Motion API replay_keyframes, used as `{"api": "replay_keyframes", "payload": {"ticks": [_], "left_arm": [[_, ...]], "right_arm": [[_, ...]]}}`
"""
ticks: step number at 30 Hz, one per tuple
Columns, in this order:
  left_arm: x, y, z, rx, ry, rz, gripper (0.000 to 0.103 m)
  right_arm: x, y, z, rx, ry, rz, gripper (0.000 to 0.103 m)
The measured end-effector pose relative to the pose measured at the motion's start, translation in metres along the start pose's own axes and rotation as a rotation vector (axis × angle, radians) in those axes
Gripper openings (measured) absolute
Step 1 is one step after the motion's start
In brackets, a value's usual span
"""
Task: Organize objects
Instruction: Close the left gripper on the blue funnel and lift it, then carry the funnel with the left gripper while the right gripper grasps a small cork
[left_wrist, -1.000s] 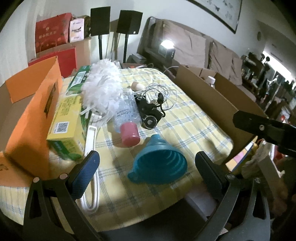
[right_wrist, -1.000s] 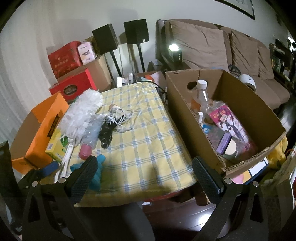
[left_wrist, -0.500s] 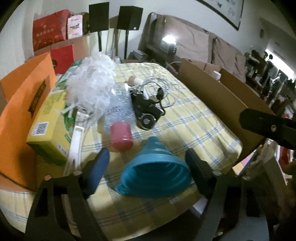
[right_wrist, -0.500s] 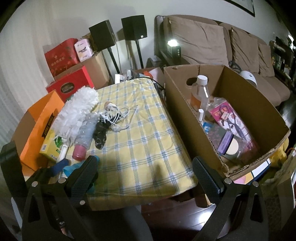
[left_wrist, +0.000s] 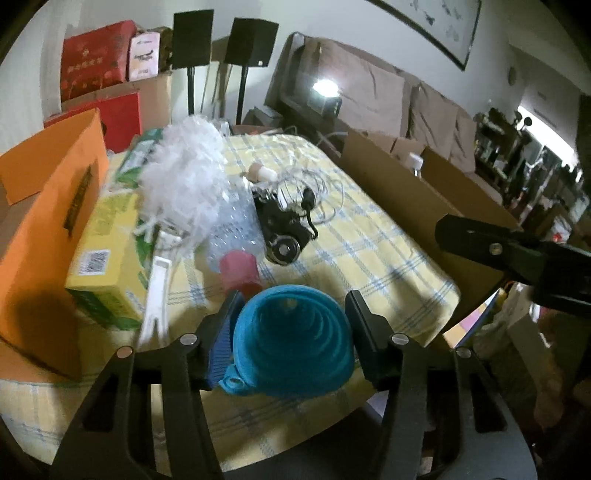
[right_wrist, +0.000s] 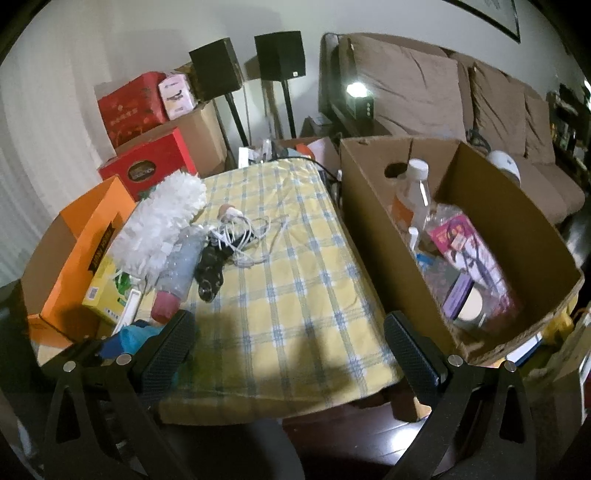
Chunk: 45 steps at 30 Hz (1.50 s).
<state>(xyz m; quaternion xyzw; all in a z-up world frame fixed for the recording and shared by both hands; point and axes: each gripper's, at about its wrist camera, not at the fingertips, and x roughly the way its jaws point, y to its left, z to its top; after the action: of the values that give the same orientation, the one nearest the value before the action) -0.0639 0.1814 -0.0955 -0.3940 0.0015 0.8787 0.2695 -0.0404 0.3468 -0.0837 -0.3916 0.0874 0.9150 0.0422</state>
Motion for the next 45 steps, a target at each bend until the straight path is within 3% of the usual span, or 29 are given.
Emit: {"api": "replay_keyframes", "payload": {"ticks": [6,8,11,19,25,29,34,45], "left_arm": [[-0.031,0.014,0.012,-0.041,-0.046,-0.01,0.053],[-0.039,0.02,0.016,-0.048,-0.055,-0.008,0.053],[-0.05,0.028,0.022,-0.051,-0.068,0.005,0.053],[-0.076,0.049,0.036,-0.089,-0.11,0.012,0.053],[-0.089,0.064,0.044,-0.122,-0.133,0.013,0.053],[-0.094,0.072,0.048,-0.133,-0.137,0.02,0.053],[-0.094,0.084,0.052,-0.145,-0.129,0.031,0.053],[-0.087,0.105,0.056,-0.189,-0.123,0.038,0.053]], "right_arm": [[0.006,0.005,0.018,-0.048,-0.014,0.005,0.102],[0.01,0.007,0.026,-0.057,-0.009,0.027,0.092],[0.016,0.011,0.036,-0.064,0.003,0.058,0.085],[0.041,0.022,0.066,-0.082,0.013,0.108,0.082],[0.079,0.03,0.094,-0.08,0.063,0.132,0.082],[0.112,0.043,0.111,-0.138,0.1,0.108,0.071],[0.154,0.051,0.121,-0.162,0.181,0.167,0.058],[0.199,0.073,0.118,-0.295,0.27,0.166,0.055]]}}
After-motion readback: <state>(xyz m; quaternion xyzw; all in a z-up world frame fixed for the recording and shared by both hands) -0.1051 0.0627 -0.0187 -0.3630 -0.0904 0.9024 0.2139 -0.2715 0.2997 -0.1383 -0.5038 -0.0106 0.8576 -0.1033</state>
